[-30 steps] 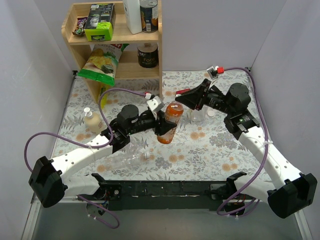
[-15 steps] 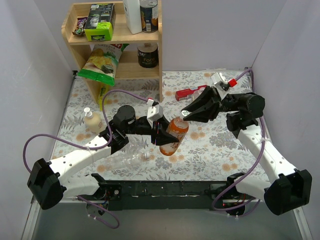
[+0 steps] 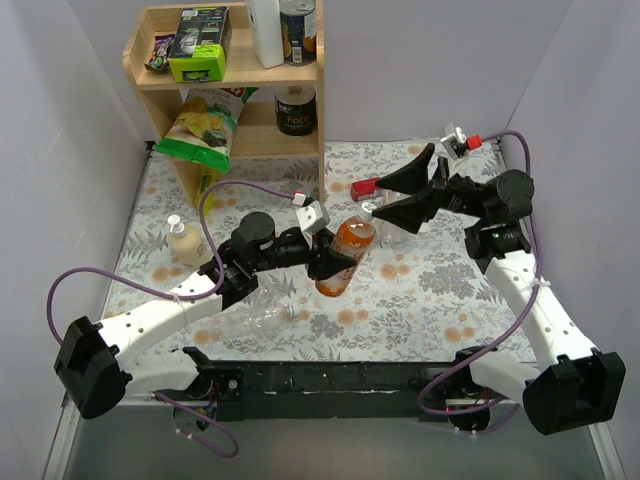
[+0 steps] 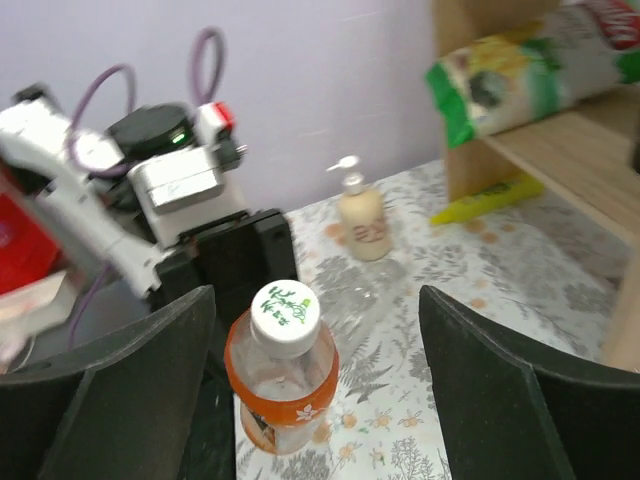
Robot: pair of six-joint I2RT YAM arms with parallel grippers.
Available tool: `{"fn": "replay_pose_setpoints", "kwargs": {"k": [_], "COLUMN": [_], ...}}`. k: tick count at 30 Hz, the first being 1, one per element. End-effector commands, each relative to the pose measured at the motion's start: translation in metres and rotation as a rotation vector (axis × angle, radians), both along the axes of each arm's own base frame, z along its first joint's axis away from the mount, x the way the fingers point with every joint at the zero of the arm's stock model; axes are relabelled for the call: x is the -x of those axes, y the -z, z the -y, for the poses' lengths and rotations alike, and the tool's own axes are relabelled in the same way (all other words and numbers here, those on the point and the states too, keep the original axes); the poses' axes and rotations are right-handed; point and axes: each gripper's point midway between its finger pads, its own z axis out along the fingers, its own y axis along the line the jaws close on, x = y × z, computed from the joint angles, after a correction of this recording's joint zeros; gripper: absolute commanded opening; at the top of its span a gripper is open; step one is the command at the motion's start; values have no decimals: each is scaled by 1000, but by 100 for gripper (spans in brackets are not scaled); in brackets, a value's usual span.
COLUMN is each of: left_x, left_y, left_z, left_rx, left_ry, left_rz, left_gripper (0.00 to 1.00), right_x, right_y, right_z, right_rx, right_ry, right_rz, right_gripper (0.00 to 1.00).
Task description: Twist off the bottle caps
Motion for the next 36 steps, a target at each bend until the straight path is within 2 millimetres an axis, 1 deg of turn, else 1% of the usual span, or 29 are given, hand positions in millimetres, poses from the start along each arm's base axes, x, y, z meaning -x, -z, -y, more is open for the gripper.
{"fn": "replay_pose_setpoints", "kwargs": {"k": [1,2,3,4,5,6,7,8,9,11,12,13,14,15,19,23,26,30,31,33,35,36], "left_x": [-36,-43,-44,-47,-48,-52,-53,-53,-56,-56,-56,-58,-58,-58,-59,-58,-59,-58,-58,-59,-59,-60], "left_y": [-2,3,5,7,11,14,16,16,18,20,22,23,23,25,26,29,31,30,31,31,29,30], "left_z": [-10,-11,-10,-11,-10,-11,-12,-12,-13,-12,-12,-13,-13,-12,-12,-11,-10,-10,-10,-11,-12,-12], "left_rx": [-20,-32,-36,-43,-55,-63,-67,-70,-74,-80,-86,-89,-92,-95,-103,-113,-121,-120,-121,-123,-120,-122], "left_ry": [-235,-282,-298,-316,-329,-358,-368,-376,-393,-401,-404,-416,-417,-417,-422,-420,-425,-424,-424,-431,-434,-436], "left_rz": [19,10,4,-1,-9,-13,-16,-17,-20,-22,-25,-25,-26,-28,-29,-29,-31,-28,-30,-27,-25,-26], "left_gripper": [30,30,30,30,30,29,29,29,29,29,29,29,29,29,29,29,29,29,29,29,29,29], "right_x": [-55,-61,-58,-59,-67,-66,-68,-71,-69,-71,-69,-69,-71,-69,-67,-65,-65,-64,-64,-62,-61,-61], "right_y": [4,11,8,11,11,14,19,18,19,21,20,20,24,23,28,28,27,29,29,29,31,33], "right_z": [23,27,26,26,30,24,24,24,17,12,3,0,-2,-10,-23,-29,-31,-34,-34,-37,-40,-41], "right_rx": [-6,-20,-42,-44,-54,-48,-34,-41,-36,-32,-24,-17,2,12,28,26,26,27,27,33,44,49], "right_ry": [424,469,479,501,571,575,593,620,609,626,611,611,625,607,589,572,564,548,547,526,505,502], "right_rz": [-110,-144,-160,-180,-203,-222,-246,-252,-263,-279,-279,-277,-285,-284,-287,-283,-283,-285,-285,-285,-290,-295], "right_gripper": [88,87,86,86,85,84,84,84,83,81,81,80,80,79,78,75,71,56,54,50,49,46]}}
